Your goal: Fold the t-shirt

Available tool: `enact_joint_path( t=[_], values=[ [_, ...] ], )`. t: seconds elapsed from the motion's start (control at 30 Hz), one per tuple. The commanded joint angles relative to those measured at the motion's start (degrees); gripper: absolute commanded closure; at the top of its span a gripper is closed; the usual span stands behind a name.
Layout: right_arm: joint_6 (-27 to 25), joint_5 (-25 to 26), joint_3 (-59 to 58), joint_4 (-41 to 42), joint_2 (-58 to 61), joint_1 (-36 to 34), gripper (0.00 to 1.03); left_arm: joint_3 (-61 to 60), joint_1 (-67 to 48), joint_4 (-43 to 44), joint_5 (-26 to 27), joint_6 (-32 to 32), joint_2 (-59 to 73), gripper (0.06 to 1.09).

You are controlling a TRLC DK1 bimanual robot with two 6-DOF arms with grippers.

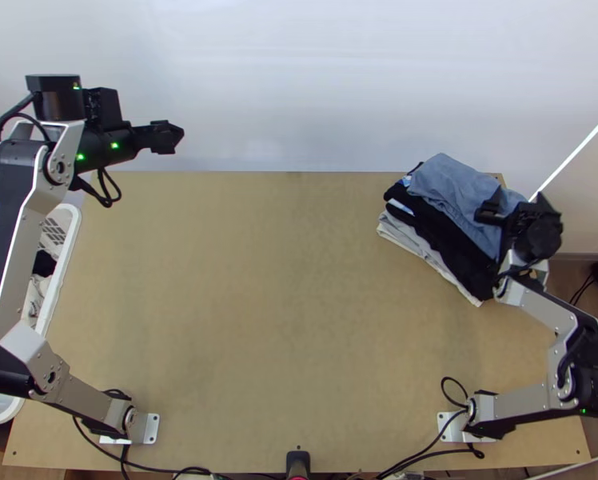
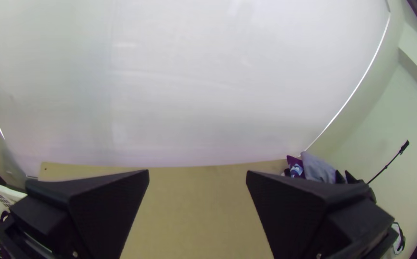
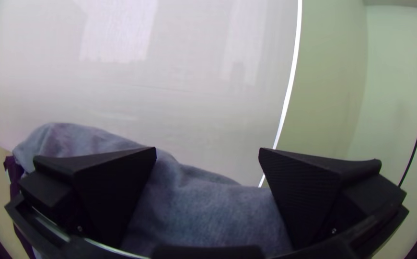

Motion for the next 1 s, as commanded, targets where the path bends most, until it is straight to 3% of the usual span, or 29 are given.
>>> enact_joint_path(
  t=[0.0, 0.43, 0.57, 0.73, 0.97],
  values=[
    [1.6, 1.3, -4.5, 5.0, 5.8, 1.8, 0.04, -0.1, 0.5, -0.8, -0.2, 0.0, -0.7, 0.1],
    [2.7, 1.4, -5.5, 5.1, 10.6, 0.9, 0.04, -0.2, 0.4, -0.9, -0.2, 0.0, -0.9, 0.1],
    [-1.5, 1.8, -3.6, 4.6, 1.0, 1.7, 0.04, -0.4, 0.3, -0.9, -0.1, 0.0, -1.2, 0.1],
    [-4.6, 4.1, 6.0, -1.2, -9.7, 9.6, 0.04, -0.3, 0.4, -0.5, -0.2, -0.5, -2.0, 0.1],
    [-4.9, 5.9, 17.5, 1.5, 6.5, 19.5, 0.04, -3.0, 1.5, -0.5, -0.2, -1.3, -4.6, 0.1]
  ],
)
